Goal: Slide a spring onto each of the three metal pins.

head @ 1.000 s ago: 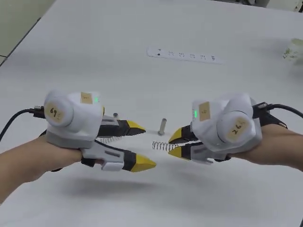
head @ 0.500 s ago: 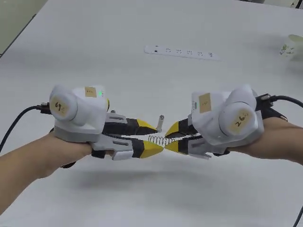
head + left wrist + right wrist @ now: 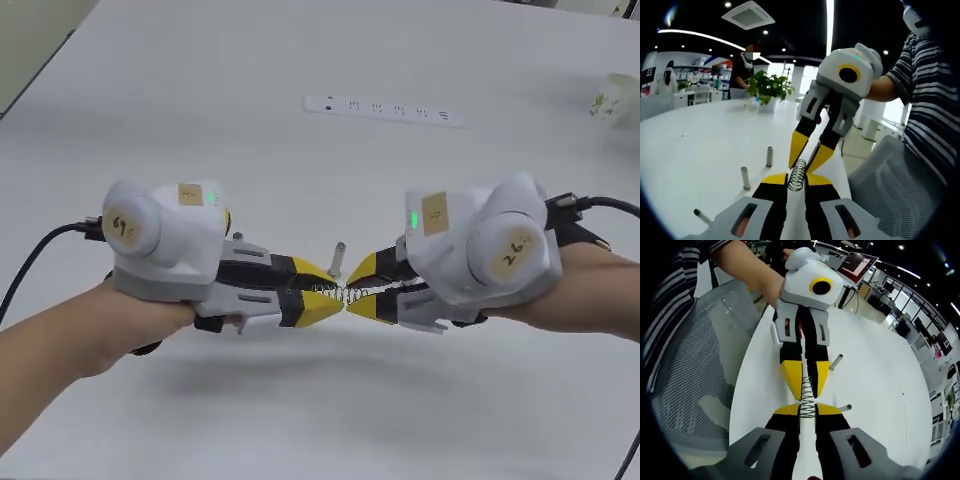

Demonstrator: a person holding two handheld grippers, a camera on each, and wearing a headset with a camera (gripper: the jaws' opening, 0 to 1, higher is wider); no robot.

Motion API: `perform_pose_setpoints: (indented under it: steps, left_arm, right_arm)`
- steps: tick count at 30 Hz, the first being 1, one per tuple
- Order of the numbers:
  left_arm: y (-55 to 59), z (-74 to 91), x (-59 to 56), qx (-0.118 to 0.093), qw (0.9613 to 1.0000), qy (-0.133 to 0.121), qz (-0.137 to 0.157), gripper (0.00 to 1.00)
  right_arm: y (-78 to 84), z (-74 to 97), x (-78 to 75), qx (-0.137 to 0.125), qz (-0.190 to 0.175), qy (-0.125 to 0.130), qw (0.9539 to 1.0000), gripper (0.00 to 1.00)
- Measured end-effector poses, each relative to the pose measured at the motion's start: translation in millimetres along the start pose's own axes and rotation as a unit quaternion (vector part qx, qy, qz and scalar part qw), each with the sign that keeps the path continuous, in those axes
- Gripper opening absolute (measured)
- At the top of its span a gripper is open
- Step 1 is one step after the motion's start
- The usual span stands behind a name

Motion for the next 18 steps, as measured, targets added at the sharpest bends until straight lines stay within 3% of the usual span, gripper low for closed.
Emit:
perform_pose_setpoints:
  steps: [18]
  left_arm:
    - [3.7,1.9,-9.3,0.012,0.9994,0.031,-0.009,0.02]
  right_arm:
    - [1.6,2.1,9.1,-0.023,-0.021,-0.008,0.9995,0.08]
Point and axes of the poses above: the centre of the closed fingertips' face, and the gripper's own axes: z roughly backward along the fingers, x roughly to its left, y roughly out of its underside, the point moved 5 cm from there along z, roughly backward along the fingers, and after that the axes turned 6 degrees about z, right-handed, at the moved point
